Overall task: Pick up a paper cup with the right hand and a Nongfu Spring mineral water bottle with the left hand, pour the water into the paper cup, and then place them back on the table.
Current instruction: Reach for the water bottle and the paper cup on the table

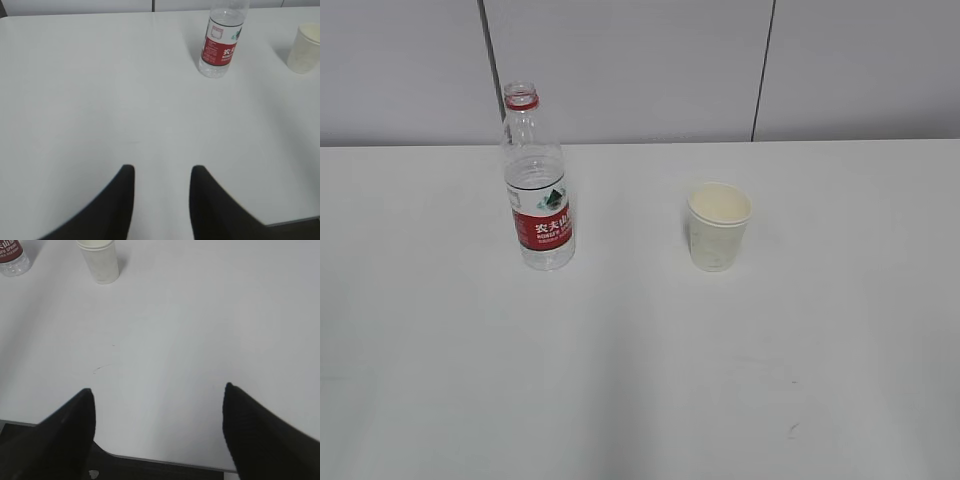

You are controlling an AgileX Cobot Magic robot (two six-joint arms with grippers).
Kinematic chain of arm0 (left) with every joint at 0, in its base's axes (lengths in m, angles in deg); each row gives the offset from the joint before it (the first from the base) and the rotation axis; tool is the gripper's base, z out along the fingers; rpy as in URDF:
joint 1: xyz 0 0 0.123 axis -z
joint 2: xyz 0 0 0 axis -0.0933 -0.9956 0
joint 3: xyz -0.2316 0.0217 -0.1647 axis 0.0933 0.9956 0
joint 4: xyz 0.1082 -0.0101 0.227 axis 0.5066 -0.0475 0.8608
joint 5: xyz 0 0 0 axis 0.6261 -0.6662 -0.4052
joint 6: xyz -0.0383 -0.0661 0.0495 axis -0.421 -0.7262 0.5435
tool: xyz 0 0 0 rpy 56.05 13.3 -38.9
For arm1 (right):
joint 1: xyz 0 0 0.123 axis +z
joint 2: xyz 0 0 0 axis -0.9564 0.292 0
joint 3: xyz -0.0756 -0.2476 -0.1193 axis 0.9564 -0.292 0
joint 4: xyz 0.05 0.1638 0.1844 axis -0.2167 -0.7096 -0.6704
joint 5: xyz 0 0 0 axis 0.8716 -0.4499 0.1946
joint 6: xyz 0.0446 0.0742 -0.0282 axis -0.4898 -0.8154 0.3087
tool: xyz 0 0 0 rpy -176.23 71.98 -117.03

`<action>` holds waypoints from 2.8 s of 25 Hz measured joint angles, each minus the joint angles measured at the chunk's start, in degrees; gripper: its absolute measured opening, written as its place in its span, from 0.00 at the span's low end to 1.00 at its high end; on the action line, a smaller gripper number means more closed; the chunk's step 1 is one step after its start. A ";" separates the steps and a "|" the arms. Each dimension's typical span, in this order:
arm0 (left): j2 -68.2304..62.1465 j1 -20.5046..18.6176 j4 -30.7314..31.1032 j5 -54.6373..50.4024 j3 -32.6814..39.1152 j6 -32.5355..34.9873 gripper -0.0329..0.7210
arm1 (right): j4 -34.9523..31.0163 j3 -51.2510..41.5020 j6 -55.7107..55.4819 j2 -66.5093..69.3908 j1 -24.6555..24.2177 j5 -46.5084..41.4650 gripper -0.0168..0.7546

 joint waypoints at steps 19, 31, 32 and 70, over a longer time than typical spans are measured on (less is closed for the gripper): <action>0.00 0.00 -0.33 0.05 0.00 0.00 0.87 | -0.04 0.44 0.00 0.00 0.00 0.45 0.78; 0.00 0.00 -0.16 18.00 -0.97 0.00 0.83 | -0.83 1.24 4.53 2.74 0.00 15.78 0.78; 0.00 0.00 -0.16 20.09 -0.97 0.00 0.83 | -0.95 1.24 4.91 3.40 0.00 17.69 0.78; -34.01 0.11 2.45 59.22 5.41 0.05 0.82 | -5.21 -1.12 13.63 42.05 7.04 66.92 0.78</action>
